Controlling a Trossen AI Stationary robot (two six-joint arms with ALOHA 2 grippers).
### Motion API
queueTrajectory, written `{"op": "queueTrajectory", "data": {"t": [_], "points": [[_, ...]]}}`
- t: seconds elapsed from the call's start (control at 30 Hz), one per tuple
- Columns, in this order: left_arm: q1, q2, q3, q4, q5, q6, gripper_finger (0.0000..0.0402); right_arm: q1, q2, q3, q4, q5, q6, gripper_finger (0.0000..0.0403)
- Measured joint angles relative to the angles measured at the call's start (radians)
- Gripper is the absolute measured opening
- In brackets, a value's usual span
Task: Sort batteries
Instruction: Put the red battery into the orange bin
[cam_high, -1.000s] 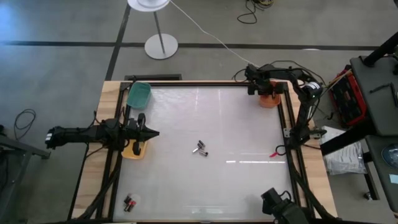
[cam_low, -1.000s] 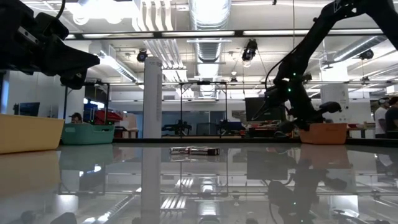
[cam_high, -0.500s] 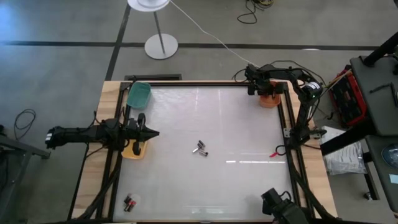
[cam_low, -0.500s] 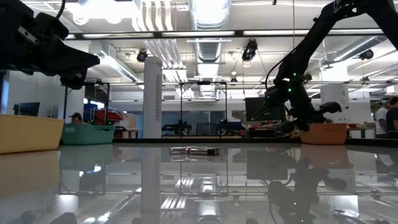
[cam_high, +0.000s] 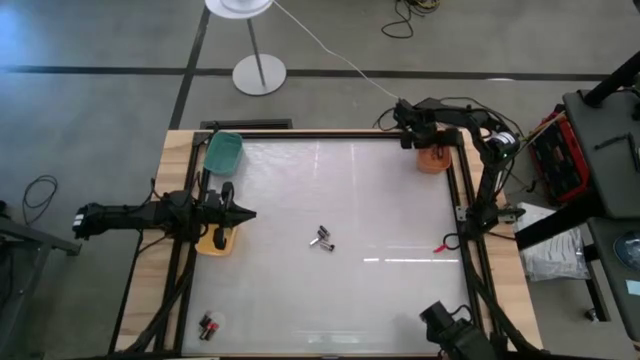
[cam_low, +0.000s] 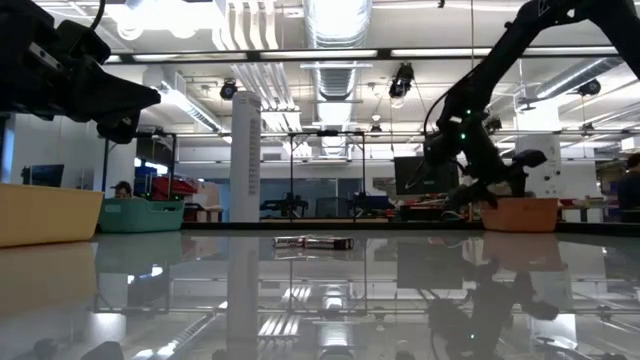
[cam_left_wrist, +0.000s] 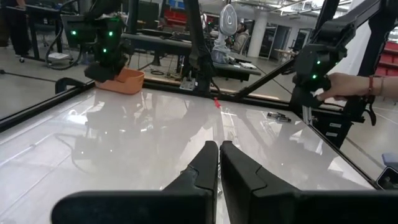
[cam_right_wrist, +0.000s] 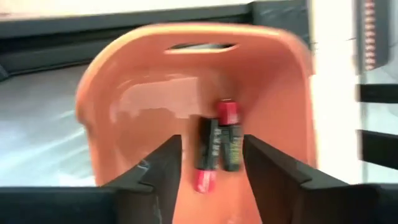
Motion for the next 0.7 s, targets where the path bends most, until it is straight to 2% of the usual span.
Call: {"op": "queueTrajectory", "data": {"t": [0.13,0.3,0.43,0.53,0.63,0.7], "points": [[0.0,0.0,0.0,0.001,0.0,0.0,0.0,0.021,-0.026,0.047,-0.066,0.014,-0.012,0.0179],[0.0,0.0,0.0,0.0,0.0,0.0,0.0,0.127,-0.11,0.071,-0.115,0.089,-0.025,0.0174],[0.0,0.0,0.0,0.0,0.0,0.0,0.0,0.289,-0.198,0.067,-0.085,0.17,-0.025,0.0167],[0.0,0.0,0.0,0.0,0.0,0.0,0.0,0.438,-0.255,0.054,-0.011,0.184,-0.033,0.0164],[0.0,0.0,0.0,0.0,0.0,0.0,0.0,0.608,-0.289,0.031,0.121,0.192,-0.096,0.0166],[0.0,0.0,0.0,0.0,0.0,0.0,0.0,0.716,-0.291,0.012,0.251,0.199,-0.2,0.017]]}}
